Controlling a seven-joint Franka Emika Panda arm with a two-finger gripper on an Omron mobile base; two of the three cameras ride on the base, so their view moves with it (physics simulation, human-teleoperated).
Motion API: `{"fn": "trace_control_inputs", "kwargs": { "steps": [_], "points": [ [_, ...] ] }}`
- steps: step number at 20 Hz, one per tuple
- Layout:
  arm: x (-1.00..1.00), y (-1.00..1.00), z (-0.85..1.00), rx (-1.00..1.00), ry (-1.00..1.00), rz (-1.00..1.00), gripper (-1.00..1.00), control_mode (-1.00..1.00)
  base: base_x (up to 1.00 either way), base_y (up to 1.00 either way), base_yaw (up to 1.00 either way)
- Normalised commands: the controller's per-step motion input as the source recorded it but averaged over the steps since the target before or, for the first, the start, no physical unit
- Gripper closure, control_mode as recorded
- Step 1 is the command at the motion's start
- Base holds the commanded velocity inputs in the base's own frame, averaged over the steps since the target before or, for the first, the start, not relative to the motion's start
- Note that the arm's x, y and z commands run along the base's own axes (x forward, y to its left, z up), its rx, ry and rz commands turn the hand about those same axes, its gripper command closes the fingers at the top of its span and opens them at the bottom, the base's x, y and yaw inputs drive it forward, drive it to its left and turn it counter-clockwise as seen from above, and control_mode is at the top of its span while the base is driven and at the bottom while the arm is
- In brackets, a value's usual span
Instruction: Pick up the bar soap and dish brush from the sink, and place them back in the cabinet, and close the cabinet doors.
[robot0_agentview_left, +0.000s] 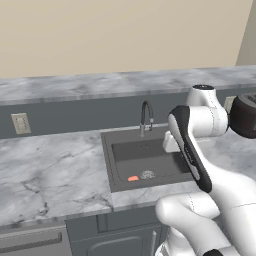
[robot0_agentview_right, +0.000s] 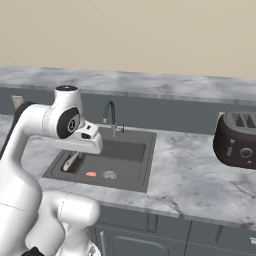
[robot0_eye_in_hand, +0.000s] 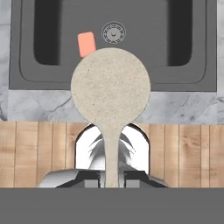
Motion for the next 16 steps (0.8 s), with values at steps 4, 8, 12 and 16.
{"fn": "trace_control_inputs", "kwargs": {
  "steps": [4,8,12,16],
  "points": [
    [-0.17,0.0,0.19,0.0,0.0,0.0,1.0,-1.0,0.0,0.0,0.0],
    [-0.16,0.0,0.08,0.0,0.0,0.0,1.0,-1.0,0.0,0.0,0.0],
    [-0.16,0.0,0.0,0.0,0.0,0.0,1.0,-1.0,0.0,0.0,0.0],
    [-0.08,0.0,0.0,0.0,0.0,0.0,1.0,-1.0,0.0,0.0,0.0]
  ]
}}
